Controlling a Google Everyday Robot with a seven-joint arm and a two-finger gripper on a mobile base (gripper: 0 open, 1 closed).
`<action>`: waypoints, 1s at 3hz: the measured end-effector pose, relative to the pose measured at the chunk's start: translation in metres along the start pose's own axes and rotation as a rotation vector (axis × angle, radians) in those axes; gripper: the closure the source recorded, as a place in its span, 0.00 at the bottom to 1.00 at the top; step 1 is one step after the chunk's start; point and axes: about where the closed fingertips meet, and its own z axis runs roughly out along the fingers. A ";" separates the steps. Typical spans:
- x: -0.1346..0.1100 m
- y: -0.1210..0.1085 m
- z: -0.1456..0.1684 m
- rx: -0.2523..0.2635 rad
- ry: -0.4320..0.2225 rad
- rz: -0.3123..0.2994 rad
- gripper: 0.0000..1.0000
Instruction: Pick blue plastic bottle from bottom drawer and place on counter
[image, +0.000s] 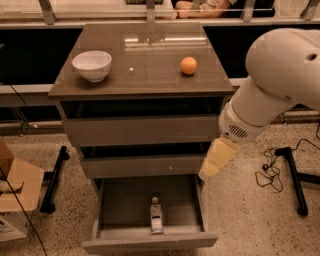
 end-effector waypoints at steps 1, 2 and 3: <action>-0.013 0.009 0.051 -0.046 0.006 0.051 0.00; -0.017 0.013 0.110 -0.098 0.009 0.119 0.00; -0.017 0.013 0.110 -0.098 0.009 0.119 0.00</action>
Offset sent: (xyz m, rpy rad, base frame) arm 0.0310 0.0563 -0.1535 0.0975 0.1635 -0.1329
